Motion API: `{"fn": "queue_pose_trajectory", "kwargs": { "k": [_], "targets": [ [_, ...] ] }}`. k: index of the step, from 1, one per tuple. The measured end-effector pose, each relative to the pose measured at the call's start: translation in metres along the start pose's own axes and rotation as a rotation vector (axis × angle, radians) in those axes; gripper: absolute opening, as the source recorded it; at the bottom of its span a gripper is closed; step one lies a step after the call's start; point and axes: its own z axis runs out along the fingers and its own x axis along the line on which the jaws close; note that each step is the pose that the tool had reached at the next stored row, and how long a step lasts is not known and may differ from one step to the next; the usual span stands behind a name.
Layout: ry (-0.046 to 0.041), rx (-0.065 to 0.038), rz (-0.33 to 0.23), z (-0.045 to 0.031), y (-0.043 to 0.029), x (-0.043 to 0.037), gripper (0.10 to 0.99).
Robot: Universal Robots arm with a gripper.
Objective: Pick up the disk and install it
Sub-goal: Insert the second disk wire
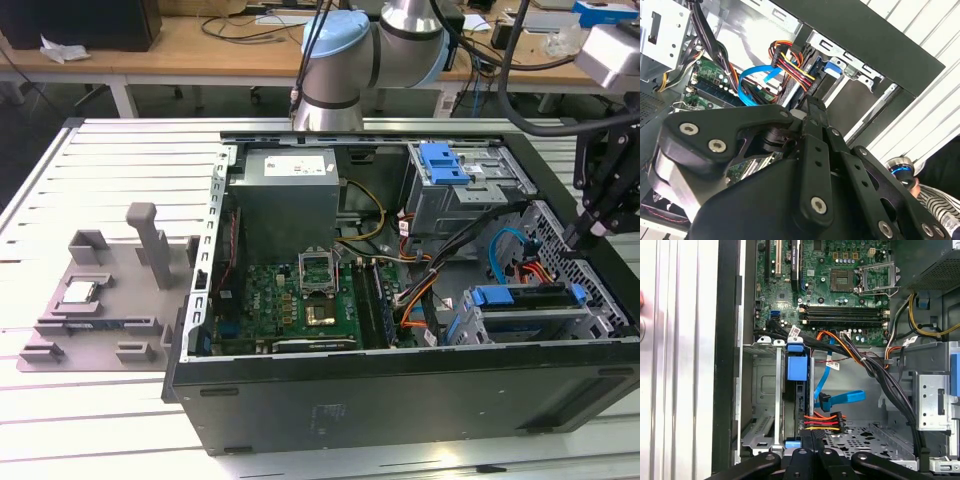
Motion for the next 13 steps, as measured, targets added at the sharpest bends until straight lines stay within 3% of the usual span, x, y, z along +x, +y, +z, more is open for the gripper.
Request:
{"fn": "queue_pose_trajectory", "kwargs": {
  "k": [4,10,13],
  "targets": [
    [0.0,0.0,0.0,-0.0002,0.0,0.0,0.114],
    [0.0,0.0,0.0,-0.0003,0.0,0.0,0.361],
    [0.0001,0.0,0.0,-0.0003,0.0036,-0.0013,0.361]
  ]
}}
